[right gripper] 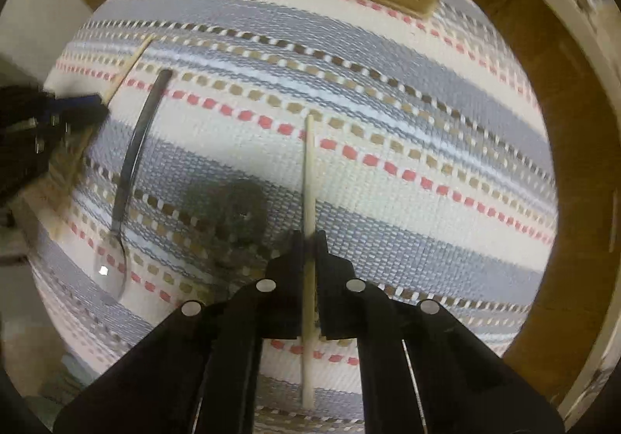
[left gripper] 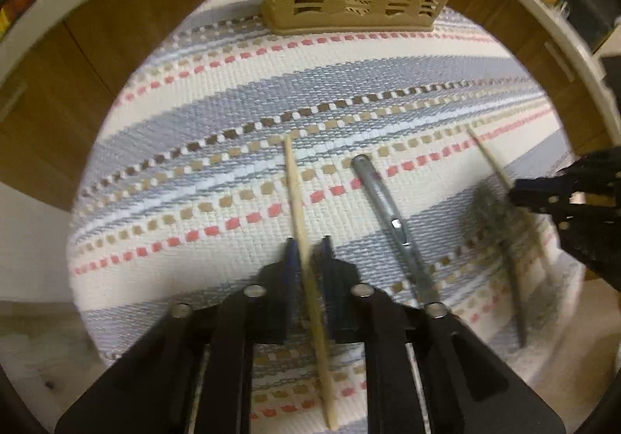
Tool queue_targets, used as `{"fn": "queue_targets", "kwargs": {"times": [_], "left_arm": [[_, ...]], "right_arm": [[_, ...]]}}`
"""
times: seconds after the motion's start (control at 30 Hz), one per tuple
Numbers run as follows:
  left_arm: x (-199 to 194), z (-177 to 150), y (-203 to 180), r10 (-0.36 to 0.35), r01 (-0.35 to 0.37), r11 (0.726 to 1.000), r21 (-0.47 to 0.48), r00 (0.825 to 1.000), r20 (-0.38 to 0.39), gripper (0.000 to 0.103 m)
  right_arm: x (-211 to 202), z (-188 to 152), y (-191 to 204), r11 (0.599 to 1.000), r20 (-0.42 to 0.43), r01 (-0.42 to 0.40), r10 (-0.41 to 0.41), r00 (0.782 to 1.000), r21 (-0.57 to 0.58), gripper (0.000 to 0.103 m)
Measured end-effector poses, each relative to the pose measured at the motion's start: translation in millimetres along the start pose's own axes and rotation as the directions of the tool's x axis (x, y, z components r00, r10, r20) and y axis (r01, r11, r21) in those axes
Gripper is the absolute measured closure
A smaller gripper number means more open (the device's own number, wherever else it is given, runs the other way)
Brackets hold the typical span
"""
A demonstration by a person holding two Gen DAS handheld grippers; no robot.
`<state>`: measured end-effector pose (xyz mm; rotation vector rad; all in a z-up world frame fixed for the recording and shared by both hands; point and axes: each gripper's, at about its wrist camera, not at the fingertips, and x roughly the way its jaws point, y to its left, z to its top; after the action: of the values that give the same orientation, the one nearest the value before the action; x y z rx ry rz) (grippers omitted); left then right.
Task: Organize utensils
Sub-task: 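Carry both chopsticks up and lower them into the tan holder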
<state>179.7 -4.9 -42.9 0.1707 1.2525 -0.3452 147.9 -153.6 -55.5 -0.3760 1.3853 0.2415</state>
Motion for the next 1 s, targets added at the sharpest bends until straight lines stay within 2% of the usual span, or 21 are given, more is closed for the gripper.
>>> {"fn": "queue_targets", "kwargs": {"times": [0.07,0.1,0.17,0.27,0.37,0.5,0.57,0.63,0.67,0.77,0.8,0.9,0.93,0.97,1.0], "left_arm": [[-1,-2,-6,0.025,-0.025,0.999,0.02,0.999,0.023,0.1],[-2,-3,-7,0.013,-0.013,1.0,0.017,0.999,0.036,0.1],[-7,-5,-5,-0.1,0.1,0.995,-0.006,0.993,0.069,0.1],[-20,-6,-5,-0.135,0.139,0.99,-0.015,0.98,0.147,0.1],[-42,-4,-3,-0.174,0.181,0.983,-0.009,0.955,0.24,0.1],[-73,-4,-10,-0.172,0.173,0.984,0.031,0.91,0.377,0.1],[-87,-2,-14,-0.186,0.189,0.981,0.035,0.883,0.431,0.1],[-105,2,-13,-0.2,0.203,0.978,0.048,0.845,0.496,0.1],[-112,4,-11,-0.202,0.206,0.977,0.05,0.833,0.515,0.1],[-139,12,-6,-0.224,0.237,0.97,0.061,0.758,0.612,0.1],[-149,18,-4,-0.221,0.245,0.968,0.056,0.723,0.654,0.1],[-163,38,0,-0.239,0.282,0.958,0.058,0.663,0.709,0.1],[-166,43,0,-0.245,0.291,0.955,0.063,0.647,0.722,0.1],[-170,53,1,-0.251,0.302,0.951,0.069,0.62,0.743,0.1],[-172,59,2,-0.255,0.31,0.948,0.071,0.605,0.754,0.1]], "right_arm": [[0,-2,4,1.0,0.012,0.009,-0.009,1.0,-0.012,0.099],[-1,-4,3,1.0,0.017,0.003,-0.002,1.0,-0.01,0.099],[-5,-6,-3,0.999,0.048,-0.042,0.042,0.998,-0.001,0.099],[-24,-12,-11,0.997,0.12,-0.076,0.074,0.99,0.008,0.099],[-51,-15,-18,0.993,0.217,-0.118,0.112,0.97,0.018,0.099],[-84,-22,-30,0.984,0.348,-0.177,0.155,0.925,0.032,0.099],[-98,-22,-37,0.979,0.406,-0.201,0.169,0.898,0.038,0.099],[-112,-22,-37,0.975,0.469,-0.218,0.172,0.866,0.044,0.099],[-120,-21,-40,0.972,0.501,-0.229,0.175,0.848,0.049,0.099],[-141,-15,-55,0.966,0.589,-0.25,0.162,0.792,0.07,0.099],[-147,-12,-59,0.965,0.612,-0.252,0.153,0.776,0.078,0.099],[-158,-1,-66,0.959,0.669,-0.269,0.142,0.729,0.09,0.099],[-164,4,-70,0.959,0.693,-0.266,0.128,0.709,0.096,0.099],[-169,9,-74,0.96,0.715,-0.26,0.11,0.69,0.103,0.099],[-174,15,-78,0.958,0.735,-0.264,0.1,0.671,0.111,0.099]]}}
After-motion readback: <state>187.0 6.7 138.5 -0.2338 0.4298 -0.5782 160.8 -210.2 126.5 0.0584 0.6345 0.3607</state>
